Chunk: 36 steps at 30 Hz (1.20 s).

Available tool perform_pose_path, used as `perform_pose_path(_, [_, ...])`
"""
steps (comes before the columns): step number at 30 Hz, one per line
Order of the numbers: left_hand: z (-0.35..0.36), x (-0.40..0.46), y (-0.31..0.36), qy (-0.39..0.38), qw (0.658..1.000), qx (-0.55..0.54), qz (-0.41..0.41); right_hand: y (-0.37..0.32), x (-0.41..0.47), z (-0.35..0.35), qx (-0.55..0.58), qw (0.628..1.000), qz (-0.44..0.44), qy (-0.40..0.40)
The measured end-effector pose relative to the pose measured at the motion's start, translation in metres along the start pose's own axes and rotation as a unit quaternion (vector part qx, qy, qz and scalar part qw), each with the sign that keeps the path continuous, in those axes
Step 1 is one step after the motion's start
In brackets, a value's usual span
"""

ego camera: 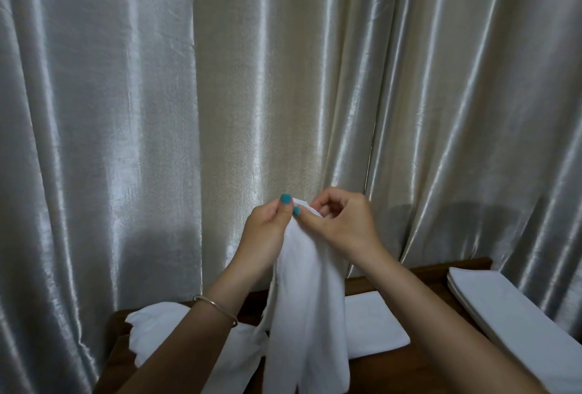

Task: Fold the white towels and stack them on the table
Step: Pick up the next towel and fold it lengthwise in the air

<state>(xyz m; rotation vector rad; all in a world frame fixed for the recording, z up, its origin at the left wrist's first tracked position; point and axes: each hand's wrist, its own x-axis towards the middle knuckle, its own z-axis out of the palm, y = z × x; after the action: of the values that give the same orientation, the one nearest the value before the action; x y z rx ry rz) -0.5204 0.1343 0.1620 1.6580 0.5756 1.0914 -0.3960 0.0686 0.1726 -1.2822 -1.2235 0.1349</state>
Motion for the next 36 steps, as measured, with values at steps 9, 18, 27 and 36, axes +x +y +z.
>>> perform_pose_path(9, [-0.041, 0.036, 0.01, 0.165, 0.978, 0.095, 0.091, 0.024, -0.012, -0.03, -0.227, 0.861, 0.162, -0.425])
perform_pose_path(18, [-0.104, 0.065, 0.009, 0.224, 0.952, 0.18, 0.109, 0.048, -0.006, -0.058, -0.442, 0.845, 0.022, -0.301])
perform_pose_path(27, [-0.128, 0.061, -0.019, 0.292, 0.944, 0.147, 0.04, 0.051, 0.027, -0.091, -0.411, 0.887, -0.144, -0.155])
perform_pose_path(36, [-0.121, 0.06, -0.021, 0.28, 0.947, 0.145, 0.052, 0.036, 0.052, -0.104, -0.237, 0.966, 0.038, -0.094])
